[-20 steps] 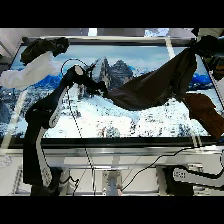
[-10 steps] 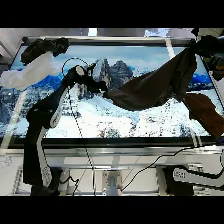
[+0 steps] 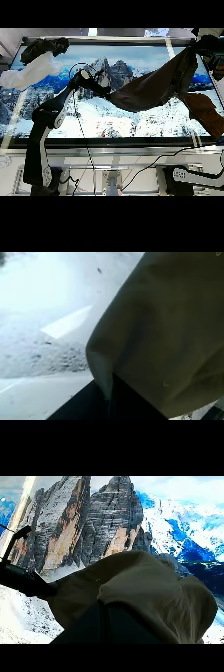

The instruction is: Fold the shirts.

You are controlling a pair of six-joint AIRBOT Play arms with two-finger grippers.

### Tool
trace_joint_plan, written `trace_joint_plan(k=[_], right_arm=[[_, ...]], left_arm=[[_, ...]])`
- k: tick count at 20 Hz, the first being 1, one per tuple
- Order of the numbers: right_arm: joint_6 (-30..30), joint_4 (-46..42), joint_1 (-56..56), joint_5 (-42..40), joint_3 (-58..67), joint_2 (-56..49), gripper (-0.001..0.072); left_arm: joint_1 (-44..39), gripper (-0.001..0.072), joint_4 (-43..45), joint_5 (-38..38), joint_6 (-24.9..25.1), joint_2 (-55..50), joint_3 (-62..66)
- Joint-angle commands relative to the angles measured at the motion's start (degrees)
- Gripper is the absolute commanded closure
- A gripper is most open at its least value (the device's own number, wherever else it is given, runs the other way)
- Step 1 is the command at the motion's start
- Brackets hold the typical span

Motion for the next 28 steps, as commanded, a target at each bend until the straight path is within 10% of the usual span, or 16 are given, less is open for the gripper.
trace_joint_plan(k=[1,8,17,28], right_arm=[[0.0,0.07,0.04,-0.22,-0.02,-0.02,0.0686],[0.0,-0.15,0.04,-3.13,-5.4,-0.15,0.0686],[-2.71,-7.54,-0.02,-20.48,-6.47,-0.2,0.0688],[-7.76,-12.81,3.06,-2.97,-6.47,10.6,0.0688]], left_arm=[[0.04,0.0693,-6.64,0.76,2.38,0.28,0.26],[2.54,0.0696,-15.39,5.55,8.76,8.7,6.69],[19.96,0.0697,10.1,13.03,6.78,42.12,6.67],[26.38,0.0697,21.29,-10.12,3.67,62.95,6.67]])
